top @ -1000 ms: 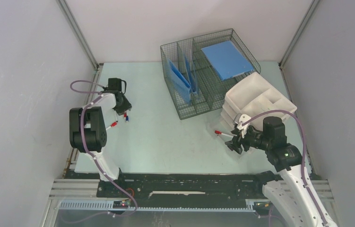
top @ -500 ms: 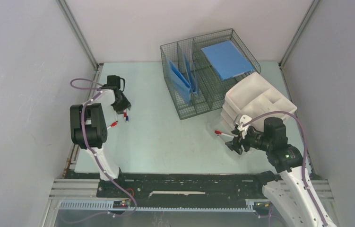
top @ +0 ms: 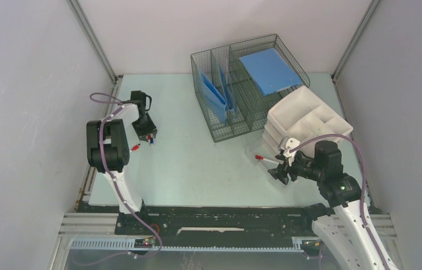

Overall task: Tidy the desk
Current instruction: Pick up the stationery from the center of the board.

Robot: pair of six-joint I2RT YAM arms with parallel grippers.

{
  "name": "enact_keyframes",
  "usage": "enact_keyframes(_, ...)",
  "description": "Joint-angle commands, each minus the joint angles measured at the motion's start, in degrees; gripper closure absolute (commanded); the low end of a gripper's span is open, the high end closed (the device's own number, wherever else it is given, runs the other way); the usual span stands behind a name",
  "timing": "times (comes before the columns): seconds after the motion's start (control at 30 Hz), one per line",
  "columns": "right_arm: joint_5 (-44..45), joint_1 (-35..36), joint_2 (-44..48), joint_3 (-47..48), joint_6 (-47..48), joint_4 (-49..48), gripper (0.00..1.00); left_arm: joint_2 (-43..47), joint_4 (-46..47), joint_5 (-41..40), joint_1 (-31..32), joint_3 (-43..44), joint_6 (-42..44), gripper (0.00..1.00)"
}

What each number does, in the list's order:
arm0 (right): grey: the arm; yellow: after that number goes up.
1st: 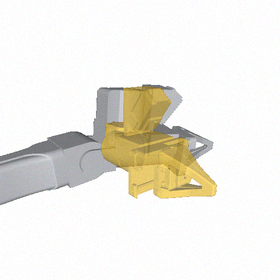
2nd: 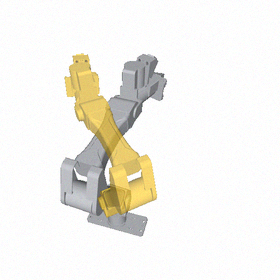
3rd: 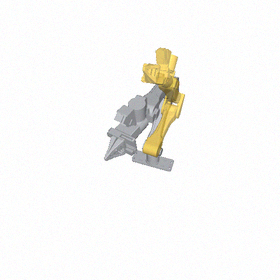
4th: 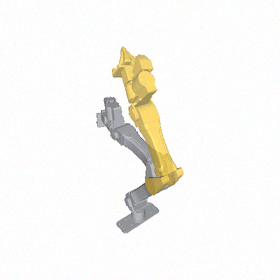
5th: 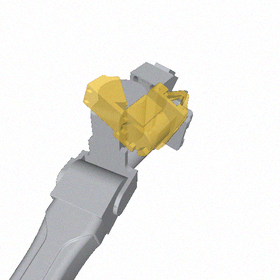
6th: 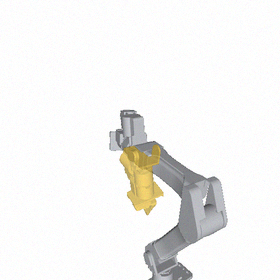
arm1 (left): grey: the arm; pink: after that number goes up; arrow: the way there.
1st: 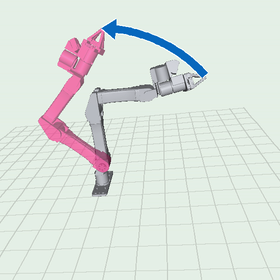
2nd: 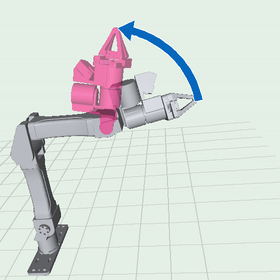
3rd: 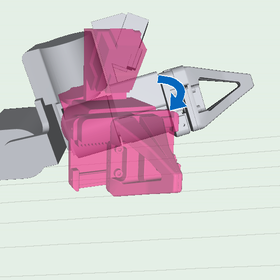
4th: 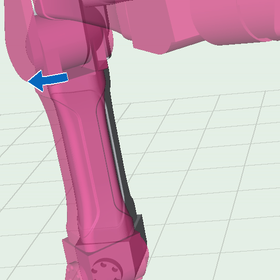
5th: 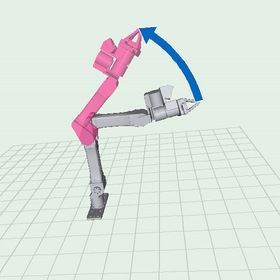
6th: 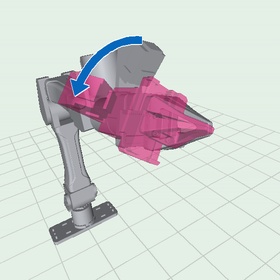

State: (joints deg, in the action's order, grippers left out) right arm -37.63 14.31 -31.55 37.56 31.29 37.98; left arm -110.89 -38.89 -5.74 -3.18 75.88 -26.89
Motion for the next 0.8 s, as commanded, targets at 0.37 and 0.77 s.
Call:
enact_keyframes(0.37, -0.5, 0.8, 0.5, 2.4, 1.1, -0.1, 0.34, 1.3, -2.7, -0.5, 2.1, -0.7, 1.6, 0.57)
enact_keyframes(0.77, -0.4, 0.9, 0.8, 2.4, 1.2, 0.0, 0.33, 2.1, -2.7, -2.3, 2.7, -1.6, 0.9, 0.69)
